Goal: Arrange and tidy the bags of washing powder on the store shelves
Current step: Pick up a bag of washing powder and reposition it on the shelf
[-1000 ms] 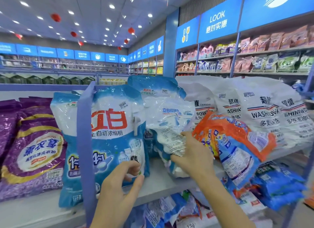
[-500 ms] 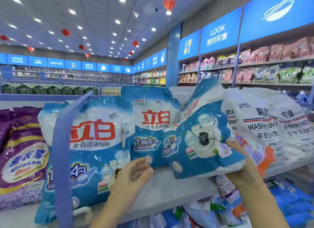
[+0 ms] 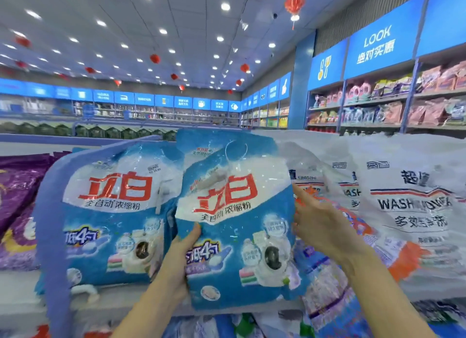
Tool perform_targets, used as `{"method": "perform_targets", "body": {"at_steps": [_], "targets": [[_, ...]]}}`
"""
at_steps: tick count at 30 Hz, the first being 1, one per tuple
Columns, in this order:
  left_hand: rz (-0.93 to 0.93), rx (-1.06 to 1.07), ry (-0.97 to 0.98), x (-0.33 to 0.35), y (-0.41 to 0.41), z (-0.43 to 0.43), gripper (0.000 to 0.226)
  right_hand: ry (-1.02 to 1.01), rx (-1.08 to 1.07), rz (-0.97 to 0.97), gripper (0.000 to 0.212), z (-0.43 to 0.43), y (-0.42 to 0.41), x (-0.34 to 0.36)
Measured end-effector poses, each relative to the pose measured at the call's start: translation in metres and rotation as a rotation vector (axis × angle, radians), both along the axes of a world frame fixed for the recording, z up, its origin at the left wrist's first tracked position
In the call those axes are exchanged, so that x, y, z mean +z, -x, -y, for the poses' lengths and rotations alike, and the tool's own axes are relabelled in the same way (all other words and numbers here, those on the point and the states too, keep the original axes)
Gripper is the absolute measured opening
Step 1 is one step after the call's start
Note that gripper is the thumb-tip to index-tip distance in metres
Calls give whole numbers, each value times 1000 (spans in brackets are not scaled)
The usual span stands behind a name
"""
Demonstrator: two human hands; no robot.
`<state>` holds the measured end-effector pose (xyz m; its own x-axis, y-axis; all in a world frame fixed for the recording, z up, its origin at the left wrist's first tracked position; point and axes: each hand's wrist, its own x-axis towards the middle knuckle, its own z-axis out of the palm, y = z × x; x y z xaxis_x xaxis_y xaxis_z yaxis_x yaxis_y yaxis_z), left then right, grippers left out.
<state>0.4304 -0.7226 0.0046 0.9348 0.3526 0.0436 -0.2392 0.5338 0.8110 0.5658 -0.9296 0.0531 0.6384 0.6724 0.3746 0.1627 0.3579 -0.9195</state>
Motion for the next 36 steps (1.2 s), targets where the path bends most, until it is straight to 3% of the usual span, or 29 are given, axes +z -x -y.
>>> {"method": "perform_targets", "body": {"at_steps": [2, 3, 5, 8, 12, 13, 15, 17, 19, 23, 25, 27, 29, 32, 34, 36], "targets": [[-36, 55, -28, -5, 1, 7, 48, 112, -13, -10, 53, -8, -8, 8], [-36, 69, -64, -8, -1, 9, 49, 118, -120, -60, 50, -14, -12, 14], [20, 108, -168, -4, -3, 16, 40, 25, -331, -158, 34, -27, -19, 15], [52, 277, -435, 12, -9, 17, 19, -155, -482, -180, 5, -35, -29, 16], [-40, 597, -675, 5, -25, -3, 29, -211, -549, -135, 5, -54, -36, 5], [-91, 664, -690, -1, -30, -10, 25, -207, -565, -162, 16, -62, -37, 1], [-185, 752, -679, -10, -38, -19, 43, -208, -577, -237, 39, -72, -39, -3], [-246, 815, -696, -13, -43, -24, 55, -220, -611, -228, 9, -79, -44, -2], [-225, 860, -716, -13, -48, -24, 52, -209, -640, -161, 22, -83, -50, 3], [-143, 930, -757, -15, -51, -23, 30, -191, -664, -162, 15, -96, -54, 4], [-33, 959, -767, -11, -41, -14, 32, -195, -717, -189, 17, -104, -56, 3], [113, 1100, -971, -6, -30, 3, 47, -233, -774, -189, 14, -110, -56, 3], [189, 1101, -1357, -12, -33, 23, 63, -259, -806, -206, 9, -115, -53, 2], [-20, 895, -1909, -36, -52, 32, 83, -207, -784, -217, 14, -116, -57, 1], [-153, 796, -2084, -42, -60, 23, 91, -88, -727, -158, 14, -105, -60, 10], [-165, 776, -2117, -42, -62, 11, 93, 64, -699, 27, 9, -85, -62, 24]]}}
